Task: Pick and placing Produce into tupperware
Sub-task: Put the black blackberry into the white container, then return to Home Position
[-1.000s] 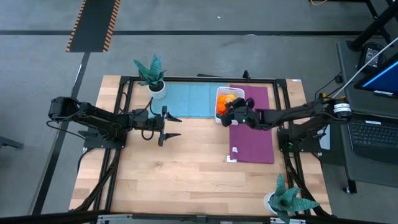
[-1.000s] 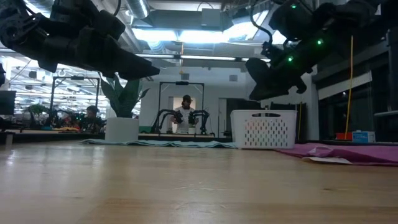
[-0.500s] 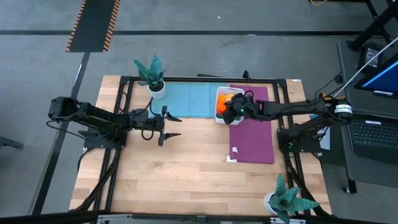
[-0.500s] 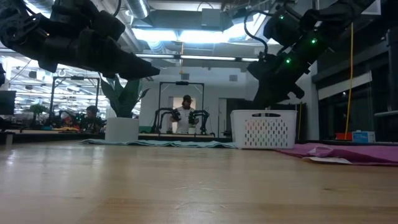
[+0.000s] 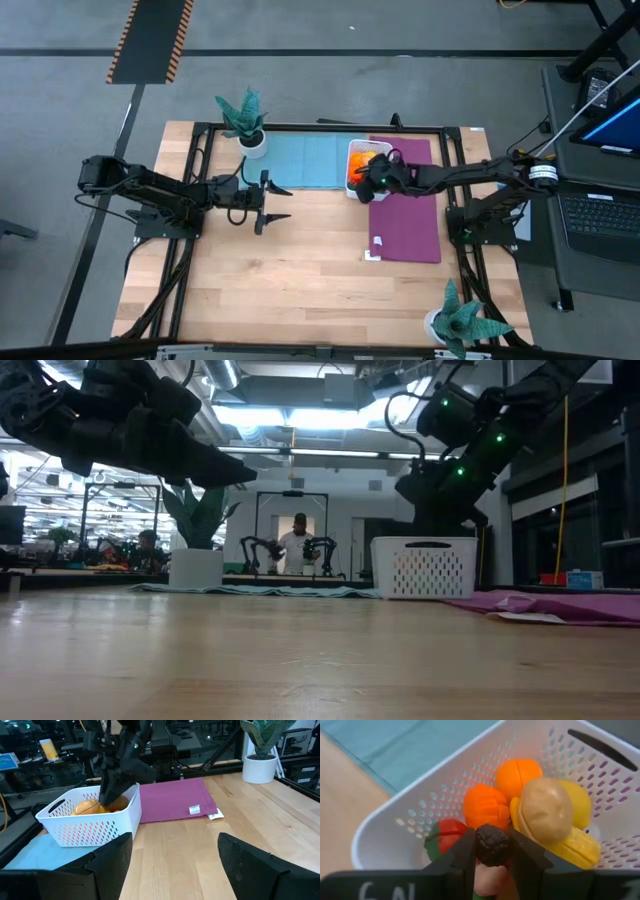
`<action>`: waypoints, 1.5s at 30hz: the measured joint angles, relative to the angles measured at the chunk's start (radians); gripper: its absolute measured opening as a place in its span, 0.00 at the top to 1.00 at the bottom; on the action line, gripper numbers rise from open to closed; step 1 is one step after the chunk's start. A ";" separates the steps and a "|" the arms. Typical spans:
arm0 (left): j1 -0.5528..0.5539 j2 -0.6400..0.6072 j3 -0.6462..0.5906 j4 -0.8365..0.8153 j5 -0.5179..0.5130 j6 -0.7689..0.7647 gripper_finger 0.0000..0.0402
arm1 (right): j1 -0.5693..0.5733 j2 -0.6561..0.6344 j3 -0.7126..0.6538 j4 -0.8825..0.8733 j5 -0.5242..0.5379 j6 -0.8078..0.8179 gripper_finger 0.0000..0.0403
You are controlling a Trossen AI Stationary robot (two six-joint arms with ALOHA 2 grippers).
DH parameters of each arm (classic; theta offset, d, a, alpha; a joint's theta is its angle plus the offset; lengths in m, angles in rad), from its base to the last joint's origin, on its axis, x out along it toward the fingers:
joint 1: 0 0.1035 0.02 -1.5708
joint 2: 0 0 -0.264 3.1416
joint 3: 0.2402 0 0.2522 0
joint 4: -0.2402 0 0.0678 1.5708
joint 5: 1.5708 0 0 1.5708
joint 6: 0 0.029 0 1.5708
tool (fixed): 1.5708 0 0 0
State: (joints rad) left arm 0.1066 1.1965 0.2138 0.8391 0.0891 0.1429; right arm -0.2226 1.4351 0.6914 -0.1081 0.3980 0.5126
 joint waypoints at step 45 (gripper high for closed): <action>0.011 -0.651 0.001 -0.601 -0.001 -0.014 0.29 | 0.140 0.009 0.147 -0.017 -0.051 -0.215 0.29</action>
State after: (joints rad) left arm 0.1177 0.5459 0.2146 0.2378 0.0883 0.1291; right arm -0.0829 1.4437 0.8388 -0.1254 0.3470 0.2971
